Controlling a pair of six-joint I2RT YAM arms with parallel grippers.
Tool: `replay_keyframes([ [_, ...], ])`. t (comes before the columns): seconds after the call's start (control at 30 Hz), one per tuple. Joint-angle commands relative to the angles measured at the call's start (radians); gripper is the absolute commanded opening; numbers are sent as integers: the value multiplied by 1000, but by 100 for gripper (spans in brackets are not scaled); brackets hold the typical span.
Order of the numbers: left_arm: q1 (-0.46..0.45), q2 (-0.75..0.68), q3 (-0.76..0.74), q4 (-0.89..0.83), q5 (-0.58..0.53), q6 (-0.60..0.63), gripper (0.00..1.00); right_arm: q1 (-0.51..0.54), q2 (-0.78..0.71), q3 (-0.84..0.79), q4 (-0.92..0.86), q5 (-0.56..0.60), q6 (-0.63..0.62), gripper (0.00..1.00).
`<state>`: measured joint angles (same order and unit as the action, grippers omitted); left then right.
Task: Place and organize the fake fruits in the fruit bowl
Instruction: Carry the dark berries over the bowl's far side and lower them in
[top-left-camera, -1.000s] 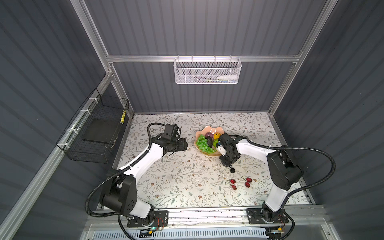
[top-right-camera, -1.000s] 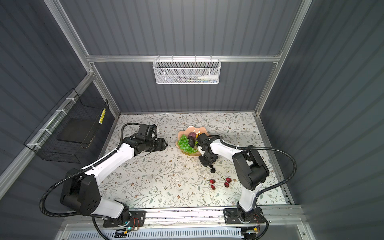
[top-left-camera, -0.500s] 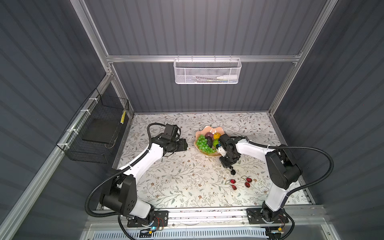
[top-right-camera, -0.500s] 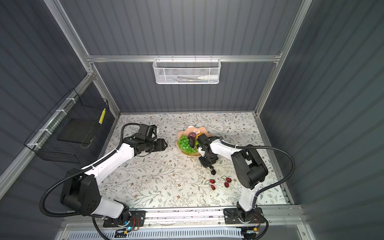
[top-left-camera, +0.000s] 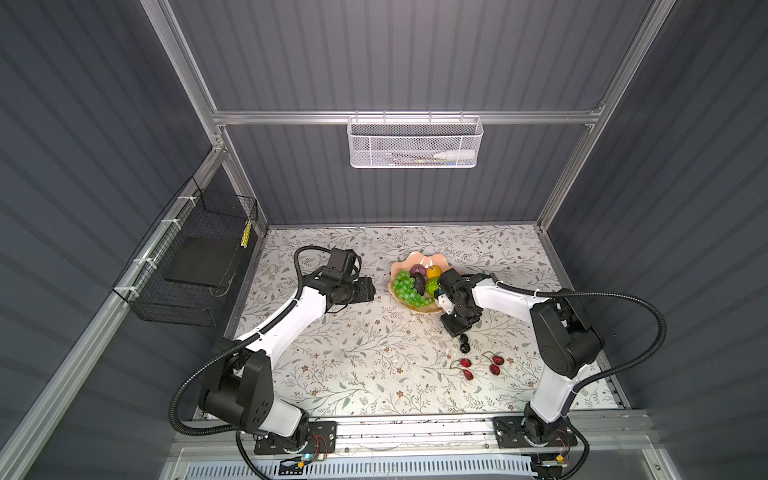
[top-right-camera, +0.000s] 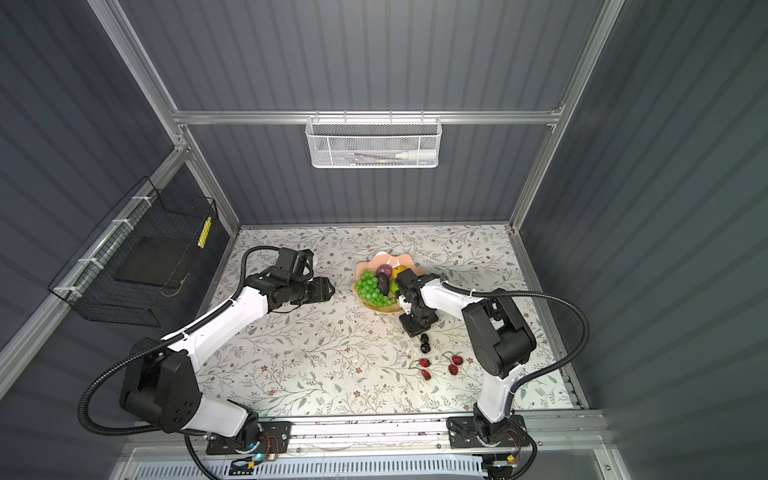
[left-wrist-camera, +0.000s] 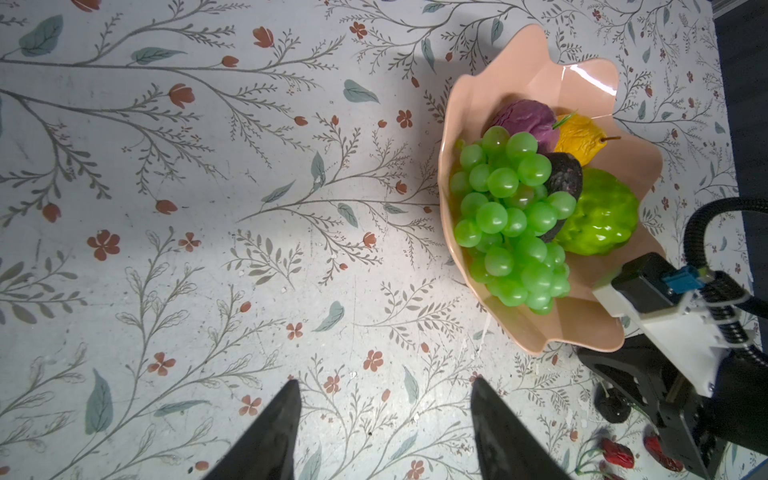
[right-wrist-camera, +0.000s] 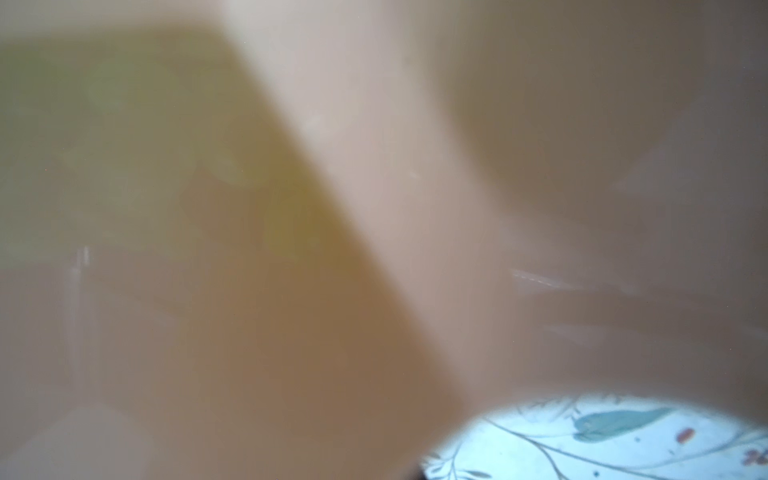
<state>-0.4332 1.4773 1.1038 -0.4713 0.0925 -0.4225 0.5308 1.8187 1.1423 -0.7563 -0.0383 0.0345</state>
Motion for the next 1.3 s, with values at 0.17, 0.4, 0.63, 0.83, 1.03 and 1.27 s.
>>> replay_keyframes([
  [0.17,-6,-3,17,-23,-7,15,65,-35,-115,-13,-21,-38,25,0],
  [0.4,-5,-11,9,-12,-10,3,65,-96,-281,26,-10,-66,78,0],
  [0.63,-6,-37,-5,-1,-25,-25,65,-166,-328,127,121,-33,138,0],
  [0.83,-6,-63,-38,11,-39,-71,65,-177,-248,194,272,-10,178,0],
  [1.03,-5,-84,-62,26,-25,-106,65,-177,-122,254,359,38,172,0],
  [1.27,-6,-110,-66,20,-34,-99,71,-177,9,310,415,34,152,0],
])
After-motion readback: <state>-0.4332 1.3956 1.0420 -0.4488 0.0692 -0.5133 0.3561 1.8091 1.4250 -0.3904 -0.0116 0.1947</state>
